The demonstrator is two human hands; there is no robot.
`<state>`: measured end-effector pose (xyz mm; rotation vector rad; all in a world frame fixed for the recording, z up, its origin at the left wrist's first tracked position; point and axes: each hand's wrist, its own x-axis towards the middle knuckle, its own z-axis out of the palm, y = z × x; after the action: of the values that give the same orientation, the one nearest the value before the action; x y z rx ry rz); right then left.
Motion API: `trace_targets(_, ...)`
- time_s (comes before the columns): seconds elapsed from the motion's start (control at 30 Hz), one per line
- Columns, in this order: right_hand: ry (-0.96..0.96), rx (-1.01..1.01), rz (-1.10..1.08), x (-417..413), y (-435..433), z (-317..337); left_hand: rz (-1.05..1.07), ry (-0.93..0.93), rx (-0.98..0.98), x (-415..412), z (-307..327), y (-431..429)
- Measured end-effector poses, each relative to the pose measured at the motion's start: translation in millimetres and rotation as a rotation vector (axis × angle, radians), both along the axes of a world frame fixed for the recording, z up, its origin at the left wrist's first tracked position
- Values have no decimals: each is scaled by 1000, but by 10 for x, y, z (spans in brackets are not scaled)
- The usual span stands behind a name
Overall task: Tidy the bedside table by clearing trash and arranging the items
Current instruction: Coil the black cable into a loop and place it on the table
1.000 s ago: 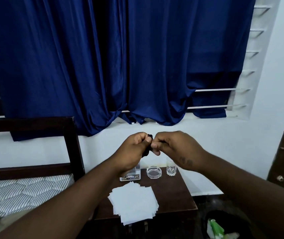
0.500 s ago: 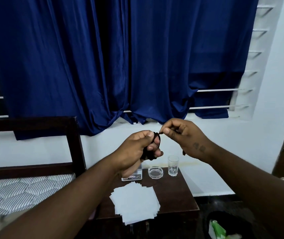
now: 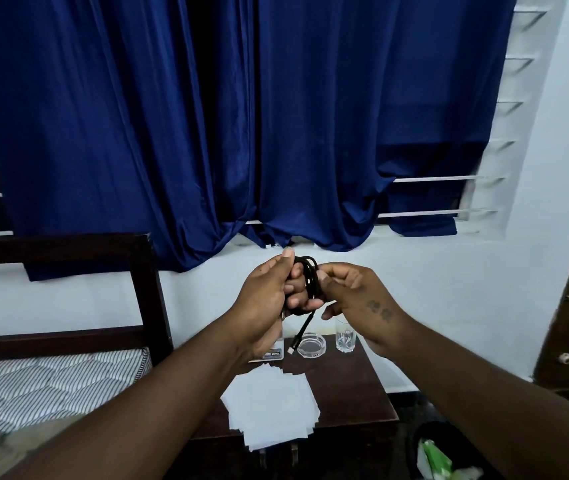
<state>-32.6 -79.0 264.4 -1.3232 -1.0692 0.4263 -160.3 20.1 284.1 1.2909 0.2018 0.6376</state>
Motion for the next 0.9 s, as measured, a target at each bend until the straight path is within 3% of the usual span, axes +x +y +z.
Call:
trace_targets(0.33, 46, -19, 223, -35, -50, -72, 85, 1, -6, 17, -27, 37)
trace_targets(0.53, 85, -45, 179, 26, -53, -62, 108, -12, -66, 28, -49, 58)
trace_targets(0.63, 54, -51, 44, 62, -42, -29, 144, -3, -49, 34, -68, 72)
trace_targets(0.8, -286, -36, -313, 136, -6, -6, 198, 22, -42, 38, -81, 73)
trace_targets(0.9, -310, 30, -385, 111, 32, -20, 213, 30, -41, 40, -74, 45)
